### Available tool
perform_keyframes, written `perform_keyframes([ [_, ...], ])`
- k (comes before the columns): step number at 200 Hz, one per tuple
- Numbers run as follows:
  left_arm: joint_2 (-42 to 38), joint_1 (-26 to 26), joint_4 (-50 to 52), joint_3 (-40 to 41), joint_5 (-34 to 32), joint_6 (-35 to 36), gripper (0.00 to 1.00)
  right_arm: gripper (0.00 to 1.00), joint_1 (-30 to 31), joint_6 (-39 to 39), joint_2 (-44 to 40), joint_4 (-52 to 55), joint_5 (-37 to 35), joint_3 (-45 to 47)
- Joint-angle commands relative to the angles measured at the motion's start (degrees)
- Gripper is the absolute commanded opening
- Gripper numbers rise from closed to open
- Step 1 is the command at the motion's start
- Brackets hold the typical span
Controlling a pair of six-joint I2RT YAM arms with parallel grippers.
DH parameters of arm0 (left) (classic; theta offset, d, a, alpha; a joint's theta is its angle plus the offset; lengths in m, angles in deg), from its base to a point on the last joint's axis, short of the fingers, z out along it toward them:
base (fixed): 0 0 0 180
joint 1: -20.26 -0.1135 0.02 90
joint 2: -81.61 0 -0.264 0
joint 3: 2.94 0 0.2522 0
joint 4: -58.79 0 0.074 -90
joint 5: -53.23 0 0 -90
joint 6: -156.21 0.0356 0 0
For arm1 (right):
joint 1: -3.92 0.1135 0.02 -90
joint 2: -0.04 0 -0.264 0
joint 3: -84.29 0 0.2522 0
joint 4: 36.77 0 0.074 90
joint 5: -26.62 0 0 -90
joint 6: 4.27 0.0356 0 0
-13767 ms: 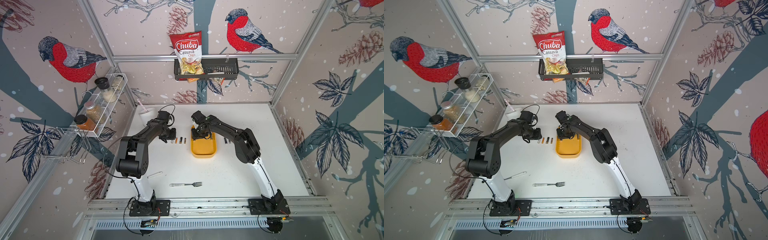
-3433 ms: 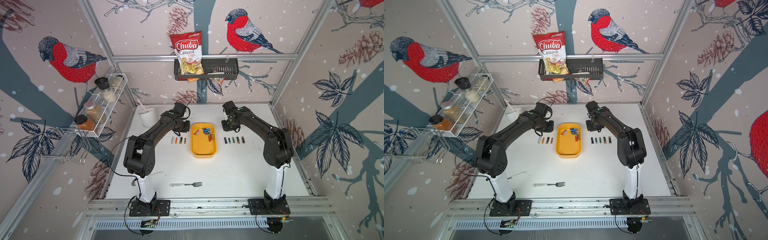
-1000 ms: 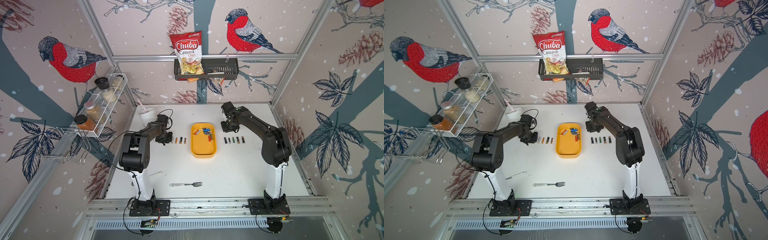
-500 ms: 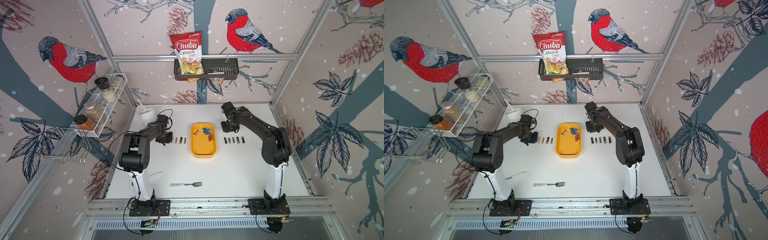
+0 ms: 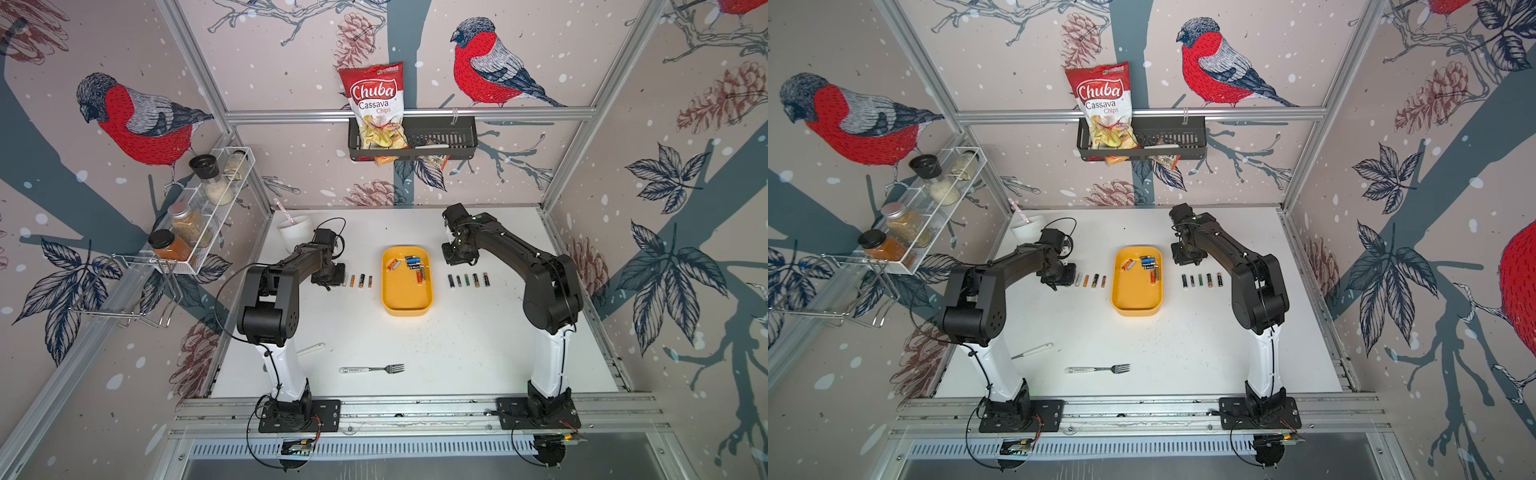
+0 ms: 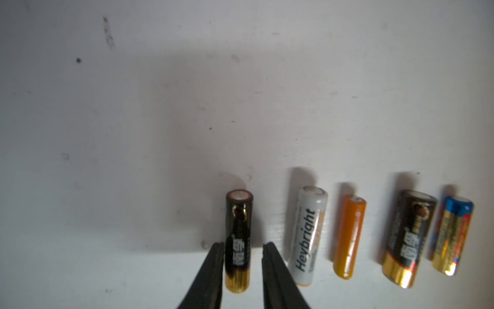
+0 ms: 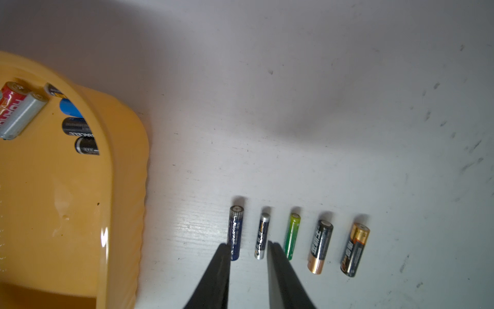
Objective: Take the batteries out of the storage box
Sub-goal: Place the battery at the center of the board.
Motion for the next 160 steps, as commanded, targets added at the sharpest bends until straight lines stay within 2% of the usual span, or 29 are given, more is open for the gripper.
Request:
perform_keyframes([
  [1, -0.71, -0.11, 0.53, -0.57, -0.12, -0.23, 0.31, 0.30, 0.13, 0.12, -0.30, 0.46, -0.77, -0.65],
  [78, -2.28, -0.11, 2.08, -2.10, -0.98, -1.07, 0.32, 0.30, 2.29, 0.47, 1.11, 2.61, -0.97, -5.47],
  [160, -3.70, 1.27, 1.67, -3.76, 0.59, -3.46, 0.32, 0.30, 10.70, 1.16, 9.27, 9.15, -0.43, -20.33],
])
